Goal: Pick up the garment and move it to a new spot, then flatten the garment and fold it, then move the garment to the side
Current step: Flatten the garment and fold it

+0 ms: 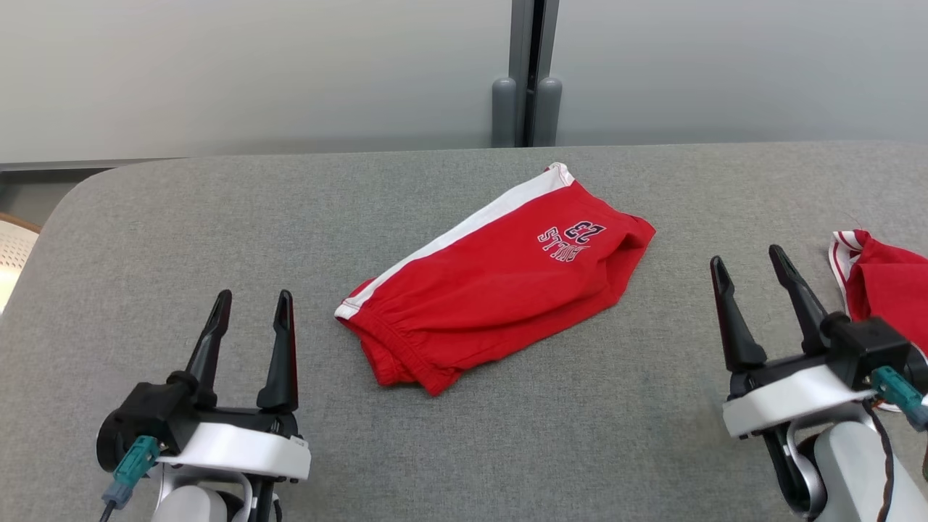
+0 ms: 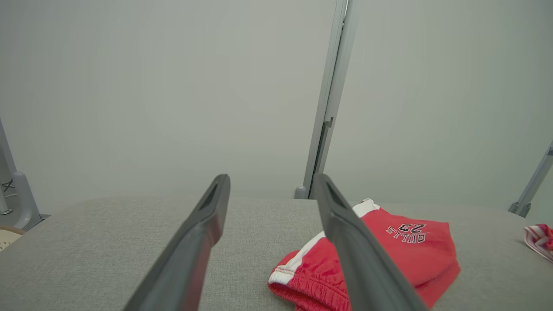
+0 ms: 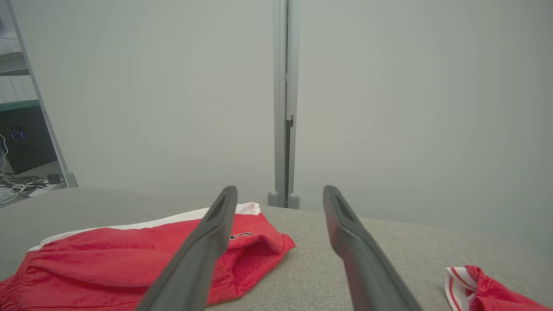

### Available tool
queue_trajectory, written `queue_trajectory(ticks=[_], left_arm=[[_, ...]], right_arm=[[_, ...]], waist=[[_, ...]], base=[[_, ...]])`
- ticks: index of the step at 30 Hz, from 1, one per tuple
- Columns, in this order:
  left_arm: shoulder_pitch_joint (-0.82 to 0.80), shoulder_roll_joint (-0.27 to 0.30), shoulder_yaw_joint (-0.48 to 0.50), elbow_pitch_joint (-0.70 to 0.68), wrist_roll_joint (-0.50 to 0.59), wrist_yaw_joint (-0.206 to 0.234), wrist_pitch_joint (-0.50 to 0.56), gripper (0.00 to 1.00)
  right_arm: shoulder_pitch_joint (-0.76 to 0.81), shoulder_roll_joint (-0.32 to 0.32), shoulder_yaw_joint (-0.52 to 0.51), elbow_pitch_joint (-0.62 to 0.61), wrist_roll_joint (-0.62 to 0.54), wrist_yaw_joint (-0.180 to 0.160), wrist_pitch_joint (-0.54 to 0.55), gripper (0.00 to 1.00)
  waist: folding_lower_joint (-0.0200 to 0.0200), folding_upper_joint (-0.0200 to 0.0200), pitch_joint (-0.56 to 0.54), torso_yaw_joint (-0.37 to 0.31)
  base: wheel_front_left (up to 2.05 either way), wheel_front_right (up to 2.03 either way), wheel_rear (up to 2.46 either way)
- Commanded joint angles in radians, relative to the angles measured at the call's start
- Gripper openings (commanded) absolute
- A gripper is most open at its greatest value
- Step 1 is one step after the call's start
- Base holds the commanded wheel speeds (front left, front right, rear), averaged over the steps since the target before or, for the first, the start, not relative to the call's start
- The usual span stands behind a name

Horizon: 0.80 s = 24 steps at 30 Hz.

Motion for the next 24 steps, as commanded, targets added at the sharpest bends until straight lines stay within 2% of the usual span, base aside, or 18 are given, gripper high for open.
queue_trajectory(ticks=[1, 6, 11, 15, 24], left_arm=[[0.019, 0.002, 0.004, -0.007, 0.009, -0.004, 0.0, 1.0], [0.048, 0.002, -0.02, -0.01, -0.004, 0.004, 0.0, 1.0], [0.011, 0.001, -0.037, 0.001, 0.005, 0.006, 0.0, 1.0], [-0.011, 0.001, -0.049, -0.005, -0.008, 0.009, 0.0, 1.0], [-0.054, 0.002, -0.095, 0.001, -0.036, 0.016, 0.0, 1.0]], right_arm=[[0.032, 0.017, -0.023, -0.021, -0.018, -0.001, -0.002, 1.0], [0.106, 0.069, -0.07, -0.05, -0.065, -0.001, -0.001, 1.0], [0.09, 0.091, -0.112, -0.022, -0.072, -0.001, 0.016, 1.0], [0.05, 0.115, -0.156, 0.019, -0.013, -0.001, 0.093, 1.0], [-0.107, 0.152, -0.226, 0.081, 0.218, 0.0, 0.31, 1.0]], waist=[[0.0, 0.0, -0.006, -0.004], [0.0, 0.0, -0.013, -0.001], [0.0, 0.0, 0.009, 0.031], [0.0, 0.0, 0.042, 0.063], [0.0, 0.0, 0.142, 0.145]], base=[[0.0, 0.0, 0.0], [0.0, 0.0, 0.0], [0.0, 0.0, 0.0], [0.0, 0.0, 0.0], [0.0, 0.0, 0.0]])
